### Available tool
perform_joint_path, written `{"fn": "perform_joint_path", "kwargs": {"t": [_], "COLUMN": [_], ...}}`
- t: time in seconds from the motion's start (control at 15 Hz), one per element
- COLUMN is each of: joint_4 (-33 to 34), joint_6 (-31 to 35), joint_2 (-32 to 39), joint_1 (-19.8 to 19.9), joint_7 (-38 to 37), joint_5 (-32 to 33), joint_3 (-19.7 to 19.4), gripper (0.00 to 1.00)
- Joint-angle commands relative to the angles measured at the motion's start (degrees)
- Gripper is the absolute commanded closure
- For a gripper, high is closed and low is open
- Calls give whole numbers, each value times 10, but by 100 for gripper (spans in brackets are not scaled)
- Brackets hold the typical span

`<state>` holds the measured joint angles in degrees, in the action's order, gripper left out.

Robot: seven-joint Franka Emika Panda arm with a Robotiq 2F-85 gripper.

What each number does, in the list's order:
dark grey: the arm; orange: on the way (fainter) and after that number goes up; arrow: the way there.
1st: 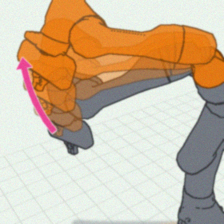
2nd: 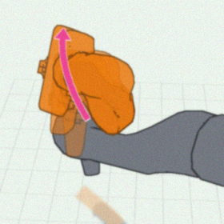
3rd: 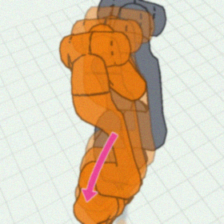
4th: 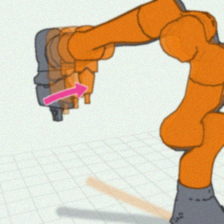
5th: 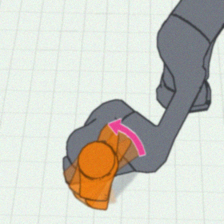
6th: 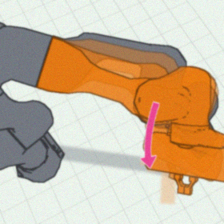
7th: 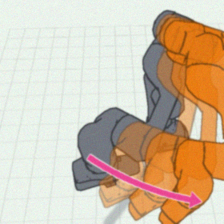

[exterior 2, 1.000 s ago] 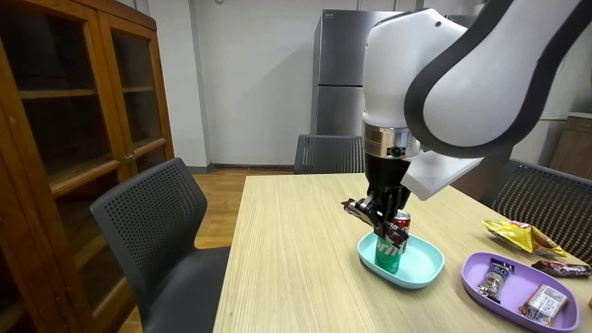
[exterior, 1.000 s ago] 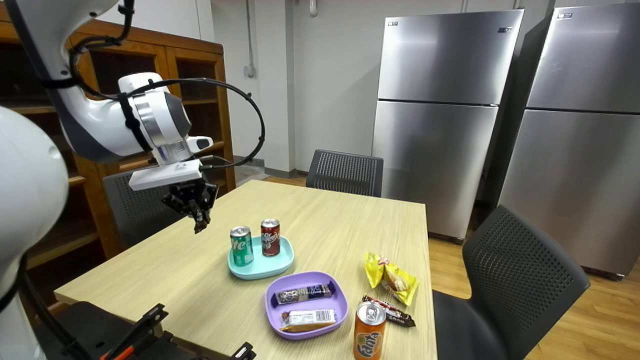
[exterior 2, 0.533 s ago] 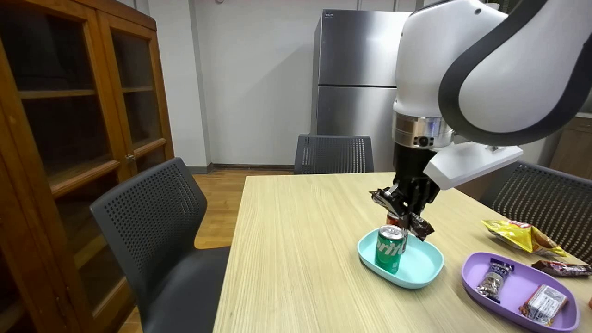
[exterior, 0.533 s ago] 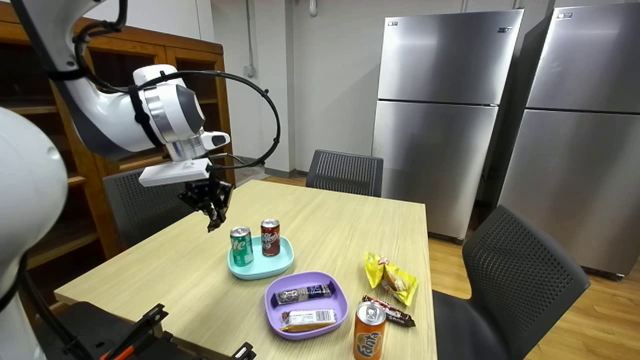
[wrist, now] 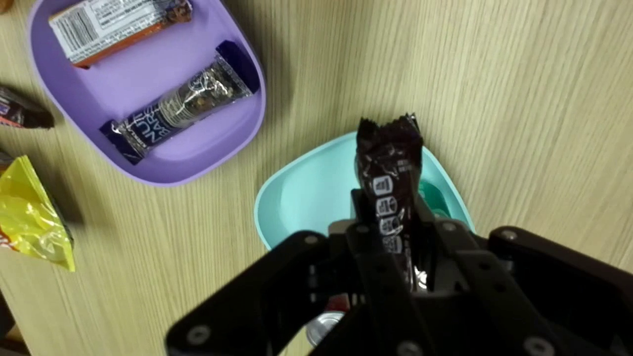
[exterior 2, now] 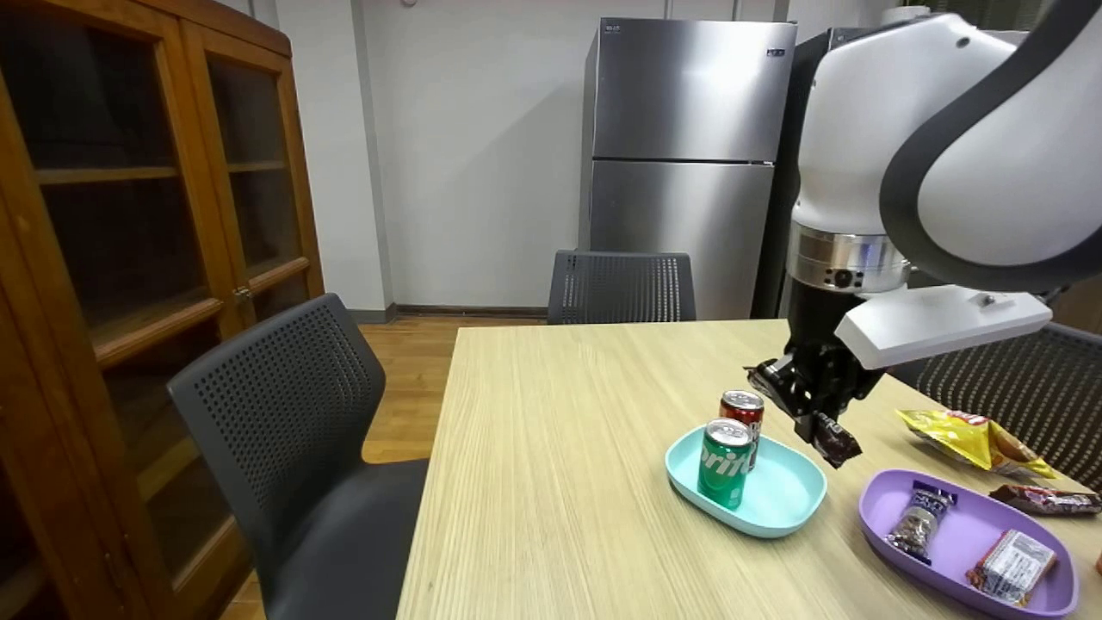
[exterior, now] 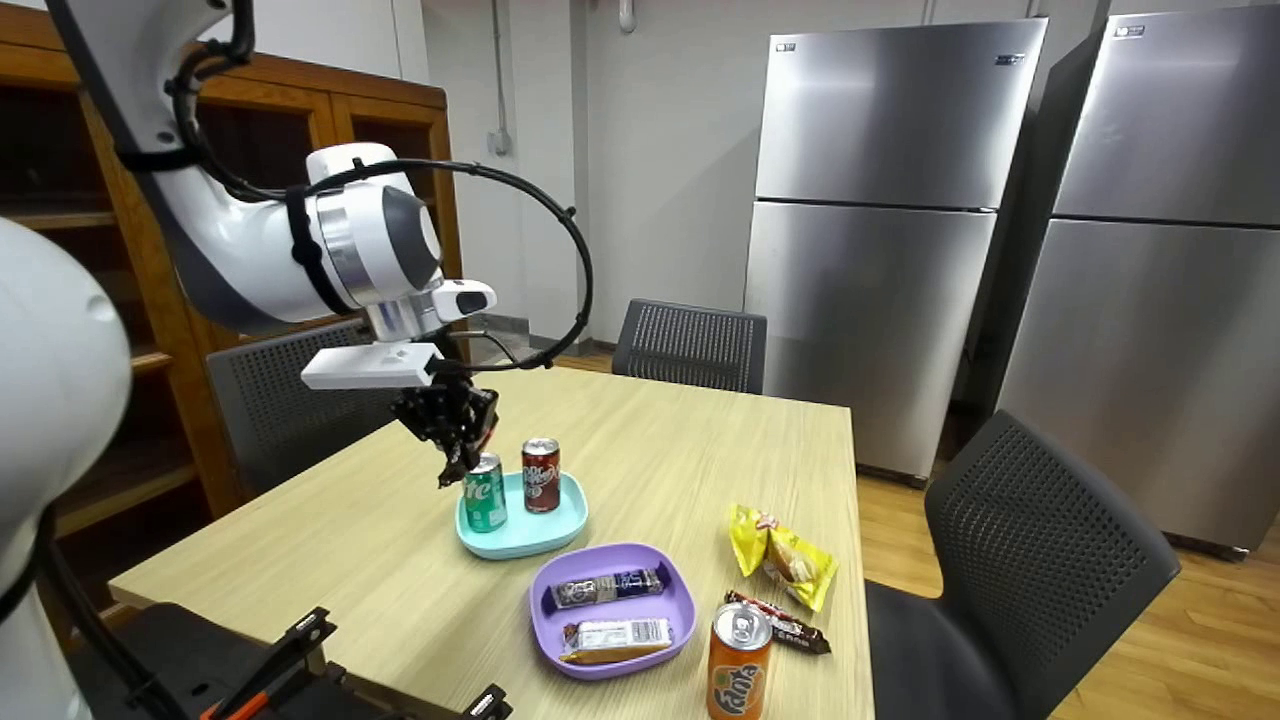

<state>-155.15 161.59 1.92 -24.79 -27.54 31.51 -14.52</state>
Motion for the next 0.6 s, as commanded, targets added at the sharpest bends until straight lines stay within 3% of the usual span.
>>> {"fn": "perform_joint_path", "kwargs": {"t": [0.0, 0.27, 0.53], "joint_4": [-29, -38, -37], "joint_6": [45, 75, 133], "joint_2": [1, 22, 64], "joint_1": [22, 39, 57], "joint_7": [-28, -48, -43], "joint_5": [15, 32, -4], "joint_3": [-29, -70, -94], "gripper": [95, 95, 95]}}
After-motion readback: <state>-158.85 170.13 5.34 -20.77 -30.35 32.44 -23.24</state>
